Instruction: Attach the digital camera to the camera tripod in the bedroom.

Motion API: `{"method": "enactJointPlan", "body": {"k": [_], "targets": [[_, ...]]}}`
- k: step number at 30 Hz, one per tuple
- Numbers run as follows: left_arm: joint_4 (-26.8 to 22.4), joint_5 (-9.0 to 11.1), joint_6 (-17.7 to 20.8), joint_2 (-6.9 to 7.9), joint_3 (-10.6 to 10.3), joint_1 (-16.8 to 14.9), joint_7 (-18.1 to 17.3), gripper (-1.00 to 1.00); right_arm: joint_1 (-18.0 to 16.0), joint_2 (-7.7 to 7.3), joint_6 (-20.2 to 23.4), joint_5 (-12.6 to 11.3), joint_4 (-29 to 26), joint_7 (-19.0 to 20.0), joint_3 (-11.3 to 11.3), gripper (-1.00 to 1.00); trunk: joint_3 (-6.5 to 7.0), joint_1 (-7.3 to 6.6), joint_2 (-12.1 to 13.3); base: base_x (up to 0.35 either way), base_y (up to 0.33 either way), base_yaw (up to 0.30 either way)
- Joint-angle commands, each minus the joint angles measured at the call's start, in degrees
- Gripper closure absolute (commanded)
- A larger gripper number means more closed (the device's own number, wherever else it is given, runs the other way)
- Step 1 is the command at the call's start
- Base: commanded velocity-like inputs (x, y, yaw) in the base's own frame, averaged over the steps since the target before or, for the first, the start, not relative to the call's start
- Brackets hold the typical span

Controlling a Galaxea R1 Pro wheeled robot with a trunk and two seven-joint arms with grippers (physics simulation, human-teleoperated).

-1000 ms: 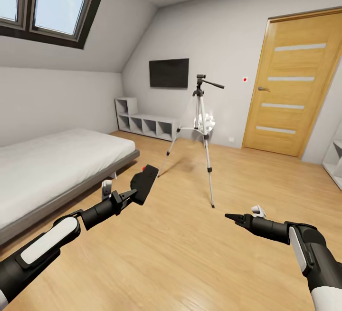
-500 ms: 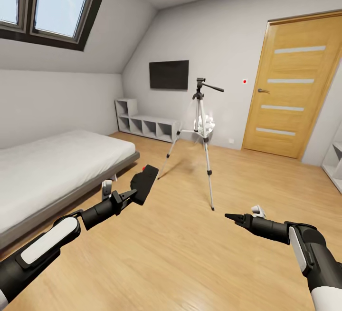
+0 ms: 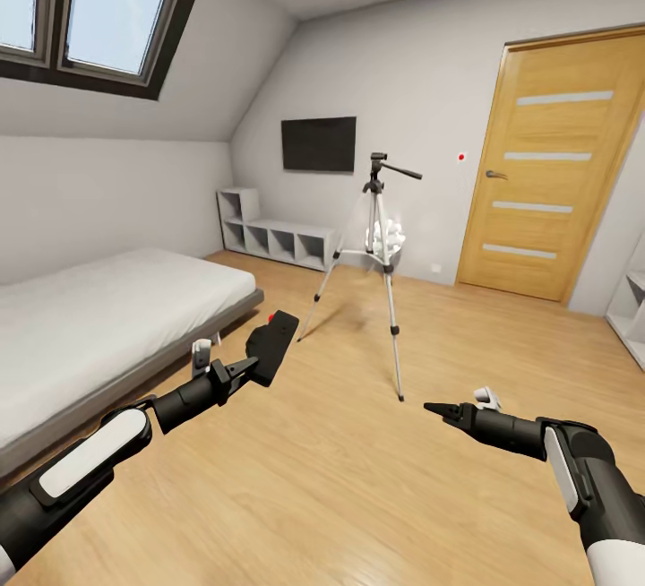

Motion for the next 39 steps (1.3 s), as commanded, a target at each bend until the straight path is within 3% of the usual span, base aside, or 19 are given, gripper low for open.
{"method": "enactJointPlan", "body": {"k": [1,39], "targets": [[0.0,0.6,0.1,0.05,-0.1,-0.1,-0.2,1.0,0.0,0.0,0.5,-0.2,0.0,0.0,-0.1,-1.0,0.12,-0.23,0.4,0.0,0.0,0.0],[1.8,0.2,0.1,-0.13,-0.3,-0.1,-0.3,1.0,0.0,0.08,0.4,-0.2,0.2,-0.1,0.0,-1.0,6.95,-8.58,15.6,0.0,0.0,0.0]]}}
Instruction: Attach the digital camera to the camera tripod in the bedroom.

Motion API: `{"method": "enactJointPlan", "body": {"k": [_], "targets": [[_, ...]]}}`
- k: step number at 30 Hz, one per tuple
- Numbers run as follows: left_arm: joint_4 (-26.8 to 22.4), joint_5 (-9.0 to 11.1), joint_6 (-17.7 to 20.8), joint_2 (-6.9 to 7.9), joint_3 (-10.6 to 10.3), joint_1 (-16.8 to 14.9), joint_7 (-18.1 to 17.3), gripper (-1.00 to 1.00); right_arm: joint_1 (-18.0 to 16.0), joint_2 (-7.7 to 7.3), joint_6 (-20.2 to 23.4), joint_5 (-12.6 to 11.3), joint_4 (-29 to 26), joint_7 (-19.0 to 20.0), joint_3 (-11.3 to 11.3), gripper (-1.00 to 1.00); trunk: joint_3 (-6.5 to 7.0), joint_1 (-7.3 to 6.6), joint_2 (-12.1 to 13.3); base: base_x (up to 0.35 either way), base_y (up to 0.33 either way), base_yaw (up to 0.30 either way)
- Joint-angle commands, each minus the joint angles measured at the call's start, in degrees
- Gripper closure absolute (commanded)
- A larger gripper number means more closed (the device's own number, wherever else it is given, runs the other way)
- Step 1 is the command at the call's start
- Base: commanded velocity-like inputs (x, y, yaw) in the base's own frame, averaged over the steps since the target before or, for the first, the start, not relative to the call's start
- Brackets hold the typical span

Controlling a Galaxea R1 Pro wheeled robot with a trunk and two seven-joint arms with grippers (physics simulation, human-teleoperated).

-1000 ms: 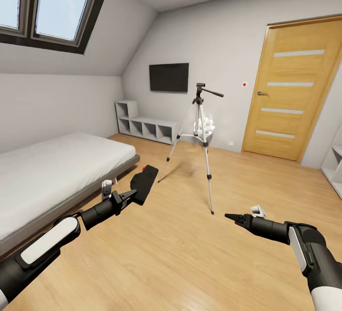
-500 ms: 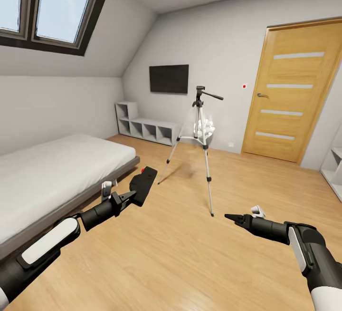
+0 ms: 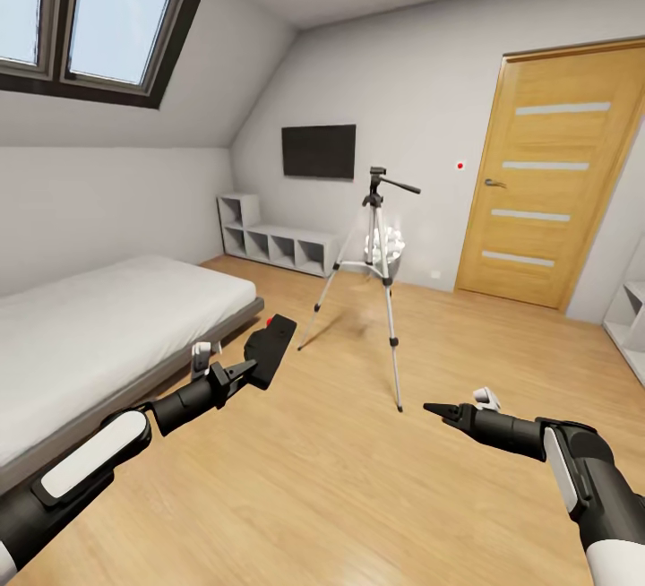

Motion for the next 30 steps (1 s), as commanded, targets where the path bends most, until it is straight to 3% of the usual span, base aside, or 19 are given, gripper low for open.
{"method": "enactJointPlan", "body": {"k": [1,30], "targets": [[0.0,0.5,0.1,0.05,-0.1,-0.1,-0.2,1.0,0.0,0.0,0.5,-0.2,0.0,0.0,-0.1,-1.0,0.12,-0.23,0.4,0.0,0.0,0.0],[0.3,0.8,0.1,0.05,-0.1,-0.1,-0.2,1.0,0.0,0.0,0.4,-0.2,0.0,0.0,0.0,-1.0,5.33,-6.6,12.0,0.0,0.0,0.0]]}}
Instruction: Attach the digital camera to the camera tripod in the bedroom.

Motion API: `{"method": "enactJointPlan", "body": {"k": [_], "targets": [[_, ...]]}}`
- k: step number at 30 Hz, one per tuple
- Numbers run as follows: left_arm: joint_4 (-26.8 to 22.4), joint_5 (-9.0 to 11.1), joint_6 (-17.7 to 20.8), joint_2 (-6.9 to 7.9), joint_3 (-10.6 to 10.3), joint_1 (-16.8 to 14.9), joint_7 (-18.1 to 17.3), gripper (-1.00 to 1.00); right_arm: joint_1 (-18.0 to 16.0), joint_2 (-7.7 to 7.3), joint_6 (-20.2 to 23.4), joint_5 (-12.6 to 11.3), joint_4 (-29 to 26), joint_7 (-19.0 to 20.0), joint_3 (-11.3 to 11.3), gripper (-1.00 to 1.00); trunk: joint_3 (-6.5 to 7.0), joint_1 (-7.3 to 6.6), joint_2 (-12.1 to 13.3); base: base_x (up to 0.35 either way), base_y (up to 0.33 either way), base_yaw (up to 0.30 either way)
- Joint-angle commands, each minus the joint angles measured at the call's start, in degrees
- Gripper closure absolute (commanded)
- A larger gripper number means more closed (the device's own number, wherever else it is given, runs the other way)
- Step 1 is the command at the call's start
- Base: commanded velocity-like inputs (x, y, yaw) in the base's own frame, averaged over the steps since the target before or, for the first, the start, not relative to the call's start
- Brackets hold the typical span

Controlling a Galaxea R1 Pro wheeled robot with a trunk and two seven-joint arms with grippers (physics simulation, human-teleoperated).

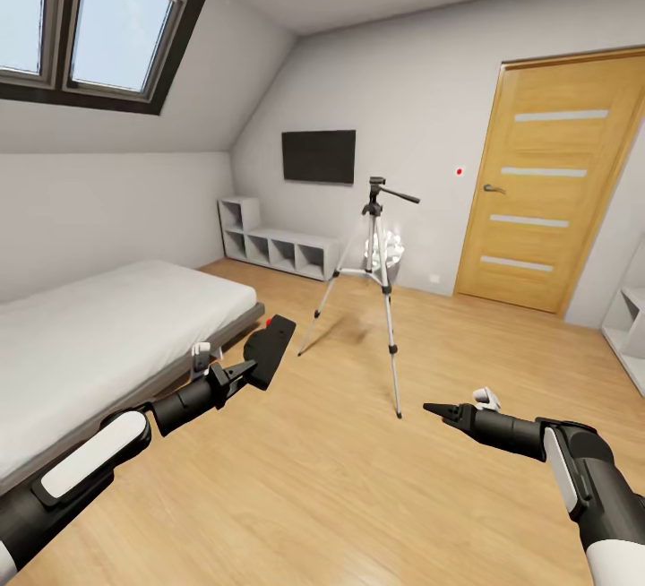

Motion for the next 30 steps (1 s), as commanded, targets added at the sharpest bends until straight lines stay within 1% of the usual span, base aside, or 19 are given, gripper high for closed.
{"method": "enactJointPlan", "body": {"k": [1,9,11,13,14,15,16,18,21,22,25,26,27,28,30], "targets": [[0.0,0.6,0.1,0.05,-0.1,-0.1,-0.2,1.0,0.0,0.0,0.4,-0.2,0.0,0.0,-0.1,-1.0,0.12,-0.23,0.4,0.0,0.0,0.0],[0.4,0.6,0.1,0.02,-0.1,-0.1,0.2,1.0,0.0,-0.07,0.5,-0.2,0.1,0.1,-0.1,-1.0,1.56,-1.98,3.6,0.0,0.0,0.0],[2.5,0.5,0.0,-0.31,-0.2,-0.1,0.4,1.0,0.0,-0.29,0.5,0.0,0.8,0.1,-0.3,-1.0,1.91,-2.42,4.4,0.0,0.0,0.0],[4.8,0.4,0.0,-1.03,-0.3,-0.1,0.5,1.0,0.0,-0.41,0.4,0.1,1.5,0.0,-0.3,-1.0,2.27,-2.86,5.2,0.0,0.0,0.0],[6.2,0.3,0.0,-1.6,-0.3,-0.1,0.5,1.0,0.0,-0.48,0.4,0.1,2.0,0.0,-0.4,-1.0,2.45,-3.08,5.6,0.0,0.0,0.0],[8.9,0.0,0.1,-3.12,-0.3,-0.1,0.6,1.0,0.0,-0.64,0.4,0.2,3.1,0.0,-0.4,-1.0,2.63,-3.3,6.0,0.0,0.0,0.0],[13.2,-0.6,0.2,-5.9,-0.5,-0.1,1.3,1.0,0.0,-0.82,0.3,0.4,4.9,-0.2,-0.4,-1.0,2.81,-3.52,6.4,0.0,0.0,0.0],[15.8,-1.4,0.2,-7.57,-0.6,-0.1,2.4,1.0,0.1,-0.9,0.2,0.5,6.0,-0.4,-0.4,-1.0,3.17,-3.96,7.2,0.0,0.0,0.0],[19.9,-3.4,0.3,-9.33,-0.7,-0.1,5.0,1.0,0.5,-0.98,0.0,1.2,8.4,-1.5,-0.4,-1.0,3.71,-4.62,8.4,0.0,0.0,0.0],[23.0,-4.9,0.3,-10.15,-1.0,-0.1,7.2,1.0,0.7,-1.0,-0.4,2.5,10.5,-2.7,-0.4,-1.0,3.89,-4.84,8.8,0.0,0.0,0.0],[28.1,-6.6,0.2,-11.4,-2.0,-0.1,10.2,1.0,0.9,-1.02,-2.0,5.4,14.9,-5.2,-0.4,-1.0,4.43,-5.5,10.0,0.0,0.0,0.0],[31.6,-7.3,0.2,-12.53,-3.1,-0.1,11.7,1.0,1.0,-1.03,-4.1,7.6,18.6,-7.2,-0.4,-1.0,4.61,-5.72,10.4,0.0,0.0,0.0],[33.4,-7.6,0.2,-13.16,-3.7,-0.1,12.2,1.0,1.0,-1.03,-5.5,8.7,20.6,-8.2,-0.5,-1.0,4.79,-5.94,10.8,0.0,0.0,0.0],[36.9,-8.1,0.1,-14.46,-4.8,-0.1,13.0,1.0,1.0,-1.05,-8.9,10.7,24.9,-10.3,-0.5,-1.0,4.97,-6.16,11.2,0.0,0.0,0.0],[40.3,-8.4,0.1,-15.67,-5.5,-0.1,13.5,1.0,1.1,-1.13,-13.1,12.1,29.5,-12.3,-0.5,-1.0,5.33,-6.6,12.0,0.0,0.0,0.0]]}}
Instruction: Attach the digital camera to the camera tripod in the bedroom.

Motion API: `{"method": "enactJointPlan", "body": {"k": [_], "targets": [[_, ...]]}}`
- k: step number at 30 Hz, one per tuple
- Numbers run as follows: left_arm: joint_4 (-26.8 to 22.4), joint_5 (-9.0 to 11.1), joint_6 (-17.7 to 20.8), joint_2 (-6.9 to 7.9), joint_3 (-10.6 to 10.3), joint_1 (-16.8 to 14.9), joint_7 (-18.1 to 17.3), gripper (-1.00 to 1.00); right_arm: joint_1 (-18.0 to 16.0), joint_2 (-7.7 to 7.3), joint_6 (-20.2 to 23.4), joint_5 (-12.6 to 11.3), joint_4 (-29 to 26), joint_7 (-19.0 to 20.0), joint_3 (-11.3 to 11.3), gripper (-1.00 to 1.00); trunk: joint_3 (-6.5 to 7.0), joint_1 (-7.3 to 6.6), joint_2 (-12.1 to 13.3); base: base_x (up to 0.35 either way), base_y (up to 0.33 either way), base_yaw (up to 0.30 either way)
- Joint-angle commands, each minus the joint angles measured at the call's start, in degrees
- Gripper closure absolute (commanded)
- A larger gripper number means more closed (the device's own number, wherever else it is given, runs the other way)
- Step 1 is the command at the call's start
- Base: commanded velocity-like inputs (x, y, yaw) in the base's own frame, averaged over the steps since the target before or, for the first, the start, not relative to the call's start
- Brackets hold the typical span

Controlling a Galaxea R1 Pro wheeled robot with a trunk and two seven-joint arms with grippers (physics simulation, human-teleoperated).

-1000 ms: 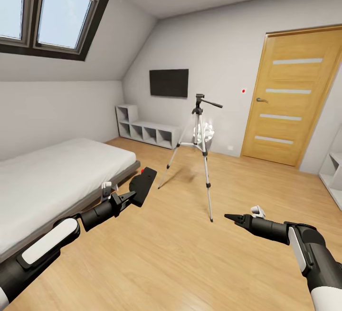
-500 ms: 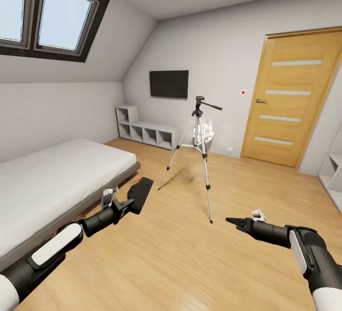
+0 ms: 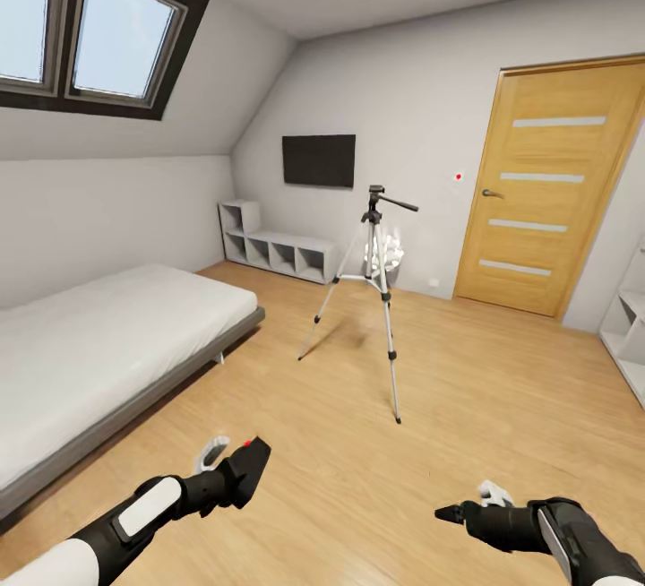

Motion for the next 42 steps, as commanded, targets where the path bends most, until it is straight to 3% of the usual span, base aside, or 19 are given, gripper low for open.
{"method": "enactJointPlan", "body": {"k": [1,4,5,8,9,12,13,16,17,19,25,26,27,28,42], "targets": [[1.7,0.3,0.0,-0.53,-0.6,-0.1,-0.2,1.0,-0.1,-0.02,-2.0,1.1,2.4,-0.5,-0.4,-1.0,0.13,-0.23,0.4,0.0,0.0,0.0],[6.4,0.0,-0.1,-2.17,-1.2,0.1,0.2,1.0,0.0,-0.34,-9.1,2.1,10.0,-3.7,-0.4,-1.0,0.67,-0.88,1.6,0.0,0.0,0.0],[9.3,-0.1,-0.1,-3.41,-1.5,0.4,0.3,1.0,0.0,-0.68,-13.8,2.5,15.2,-5.9,-0.3,-1.0,0.85,-1.1,2.0,0.0,0.0,0.0],[13.4,-0.4,-0.1,-5.64,-1.7,1.6,0.4,1.0,0.0,-1.03,-20.2,2.9,22.5,-9.3,-0.1,-1.0,1.38,-1.76,3.2,0.0,0.0,0.0],[16.1,-1.0,-0.4,-7.18,-1.9,2.7,0.4,1.0,0.1,-1.1,-23.9,3.2,26.2,-11.7,0.0,-1.0,1.56,-1.98,3.6,0.0,0.0,0.0],[19.9,-2.7,-1.7,-9.37,-2.0,4.3,0.5,1.0,0.1,-1.01,-28.2,4.0,29.2,-15.3,0.1,-1.0,2.1,-2.64,4.8,0.0,0.0,0.0],[22.3,-4.5,-3.3,-10.81,-2.0,5.3,0.6,1.0,0.0,-0.88,-30.2,4.8,30.3,-17.6,0.1,-1.0,2.28,-2.86,5.2,0.0,0.0,0.0],[25.8,-8.0,-6.5,-12.84,-2.0,7.0,0.7,1.0,0.1,-0.71,-32.3,6.3,31.2,-20.5,0.1,-1.0,2.82,-3.52,6.4,0.0,0.0,0.0],[27.8,-10.6,-8.9,-13.97,-2.0,8.3,0.9,1.0,0.6,-0.66,-33.3,7.3,31.6,-22.1,0.1,-1.0,3.0,-3.74,6.8,0.0,0.0,0.0],[29.1,-12.8,-10.9,-14.76,-2.0,9.8,1.1,1.0,1.5,-0.64,-34.3,8.2,31.9,-23.6,0.1,-1.0,3.36,-4.18,7.6,0.0,0.0,0.0],[30.9,-17.1,-15.1,-15.66,-2.0,15.2,2.4,1.0,7.5,-0.71,-37.1,10.0,32.2,-27.0,0.1,-1.0,4.44,-5.5,10.0,0.0,0.0,0.0],[31.0,-17.3,-15.4,-15.58,-2.0,15.8,2.6,1.0,8.4,-0.72,-37.6,10.1,32.3,-27.3,0.1,-1.0,4.62,-5.72,10.4,0.0,0.0,0.0],[31.3,-18.1,-16.2,-14.44,-2.0,18.4,3.5,1.0,12.6,-0.63,-41.0,10.4,32.3,-28.1,0.1,-1.0,4.79,-5.94,10.8,0.0,0.0,0.0],[31.3,-18.2,-16.3,-14.17,-2.0,18.9,3.6,1.0,13.4,-0.6,-41.7,10.5,32.3,-28.2,0.1,-1.0,4.97,-6.16,11.2,0.0,0.0,0.0],[31.4,-18.4,-16.8,-13.96,-2.0,20.1,3.8,1.0,14.7,-0.57,-43.2,10.5,32.3,-28.3,0.1,-1.0,7.49,-9.23,16.8,0.0,0.0,0.0]]}}
